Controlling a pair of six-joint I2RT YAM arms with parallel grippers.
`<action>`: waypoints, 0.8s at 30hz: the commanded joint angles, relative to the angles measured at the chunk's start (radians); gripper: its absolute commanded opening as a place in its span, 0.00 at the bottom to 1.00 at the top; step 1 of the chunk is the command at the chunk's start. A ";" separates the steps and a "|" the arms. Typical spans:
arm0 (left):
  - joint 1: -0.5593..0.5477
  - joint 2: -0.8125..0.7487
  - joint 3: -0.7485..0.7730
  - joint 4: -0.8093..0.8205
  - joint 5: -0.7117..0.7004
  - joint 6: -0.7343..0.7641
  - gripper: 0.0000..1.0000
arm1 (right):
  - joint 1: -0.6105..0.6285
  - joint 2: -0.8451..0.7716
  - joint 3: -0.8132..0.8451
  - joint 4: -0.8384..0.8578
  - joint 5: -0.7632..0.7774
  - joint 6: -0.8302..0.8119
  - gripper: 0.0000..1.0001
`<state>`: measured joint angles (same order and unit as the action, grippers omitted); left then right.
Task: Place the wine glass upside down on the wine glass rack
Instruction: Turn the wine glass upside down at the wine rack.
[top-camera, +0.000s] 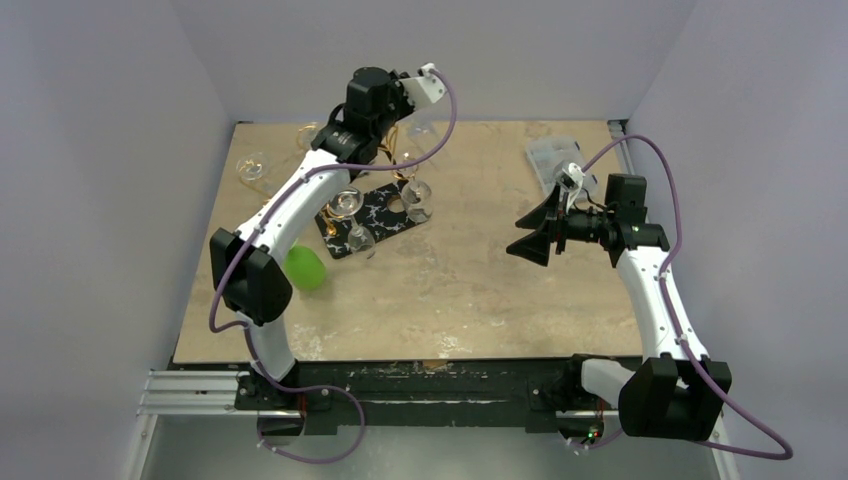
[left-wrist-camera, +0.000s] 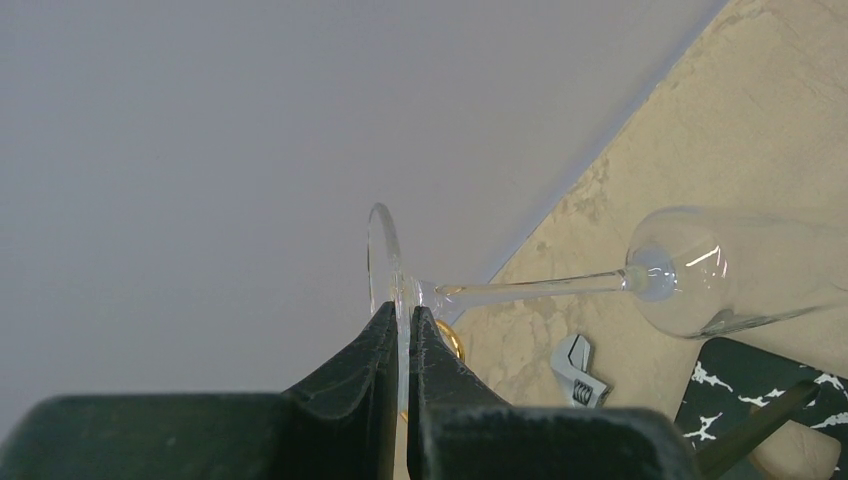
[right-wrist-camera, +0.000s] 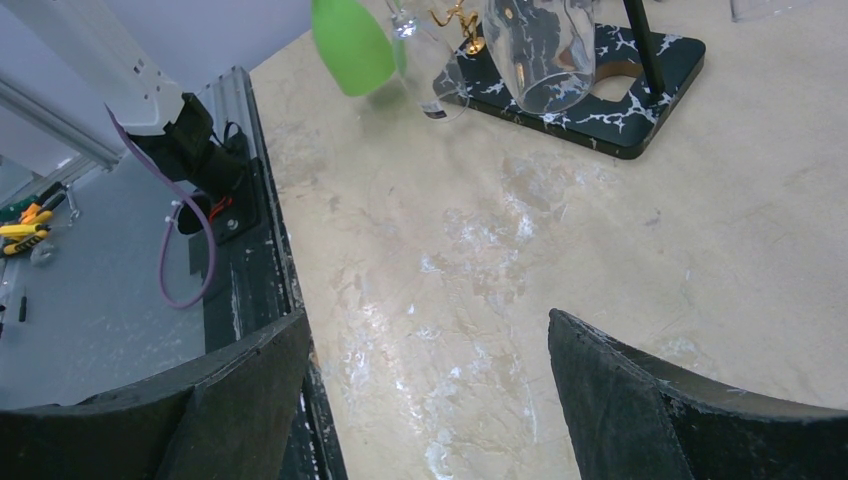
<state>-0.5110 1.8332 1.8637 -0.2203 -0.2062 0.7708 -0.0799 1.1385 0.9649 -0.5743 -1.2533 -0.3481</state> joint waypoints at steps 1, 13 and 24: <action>0.023 -0.025 -0.013 0.124 -0.014 0.007 0.00 | -0.004 -0.004 0.027 0.021 -0.038 0.008 0.87; 0.052 -0.052 -0.069 0.133 -0.012 0.020 0.00 | -0.004 -0.006 0.028 0.022 -0.041 0.012 0.87; 0.065 -0.107 -0.126 0.144 -0.004 0.025 0.00 | -0.004 -0.005 0.027 0.022 -0.041 0.011 0.87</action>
<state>-0.4576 1.8191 1.7462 -0.1791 -0.2138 0.7868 -0.0799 1.1385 0.9649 -0.5686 -1.2739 -0.3405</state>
